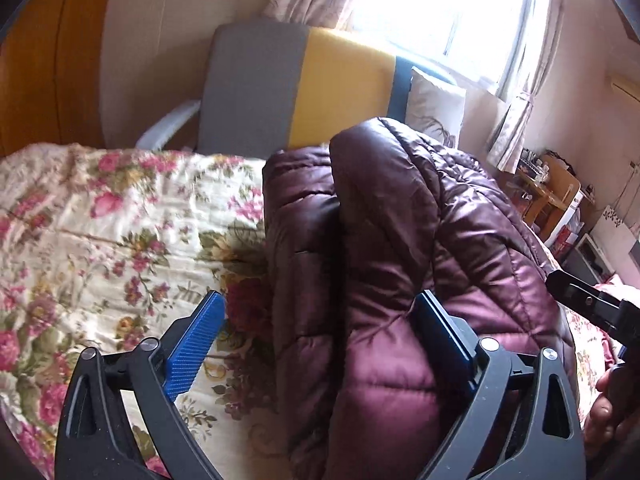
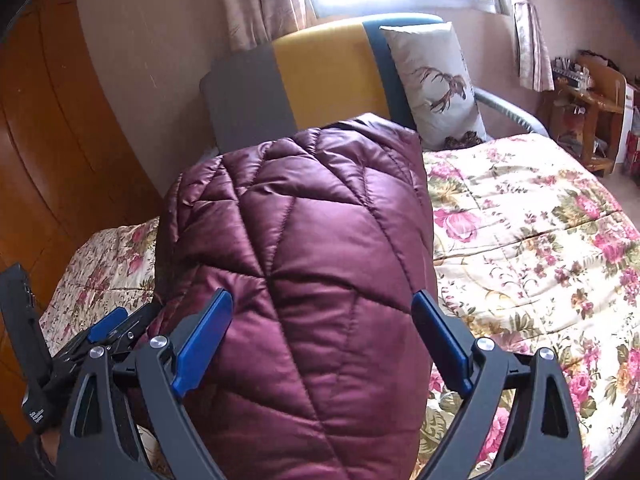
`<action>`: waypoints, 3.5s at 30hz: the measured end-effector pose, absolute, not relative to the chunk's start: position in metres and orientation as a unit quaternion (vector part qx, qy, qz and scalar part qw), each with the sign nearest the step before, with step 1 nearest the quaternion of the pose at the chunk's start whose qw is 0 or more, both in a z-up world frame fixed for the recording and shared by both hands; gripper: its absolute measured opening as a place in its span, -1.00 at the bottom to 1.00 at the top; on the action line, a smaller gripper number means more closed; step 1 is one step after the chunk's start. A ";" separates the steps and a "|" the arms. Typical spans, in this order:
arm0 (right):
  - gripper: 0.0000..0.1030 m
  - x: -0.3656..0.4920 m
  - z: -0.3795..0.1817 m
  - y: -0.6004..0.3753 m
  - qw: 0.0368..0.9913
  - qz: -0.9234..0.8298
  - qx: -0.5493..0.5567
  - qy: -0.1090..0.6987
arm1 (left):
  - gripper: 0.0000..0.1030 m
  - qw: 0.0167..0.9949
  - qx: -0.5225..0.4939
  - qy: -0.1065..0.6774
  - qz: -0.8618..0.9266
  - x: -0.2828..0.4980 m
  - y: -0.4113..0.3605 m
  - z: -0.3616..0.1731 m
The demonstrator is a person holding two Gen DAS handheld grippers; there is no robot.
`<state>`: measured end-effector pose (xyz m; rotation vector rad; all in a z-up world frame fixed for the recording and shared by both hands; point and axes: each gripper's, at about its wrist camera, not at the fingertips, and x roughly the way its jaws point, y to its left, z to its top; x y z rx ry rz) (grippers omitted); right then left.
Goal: Fold large clothes
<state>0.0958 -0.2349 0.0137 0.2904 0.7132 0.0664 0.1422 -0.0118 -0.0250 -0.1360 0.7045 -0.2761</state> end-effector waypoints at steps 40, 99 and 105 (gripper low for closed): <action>0.96 -0.030 0.034 -0.198 0.943 -0.110 0.095 0.299 | 0.92 0.954 -0.011 0.279 -0.111 0.037 -0.028 0.015; 0.96 -0.048 0.011 -0.171 0.939 -0.115 0.070 0.318 | 0.92 0.954 -0.005 0.289 -0.081 0.004 -0.022 0.003; 0.96 -0.048 0.010 -0.172 0.939 -0.114 0.071 0.318 | 0.92 0.956 -0.004 0.283 -0.077 0.003 -0.021 0.003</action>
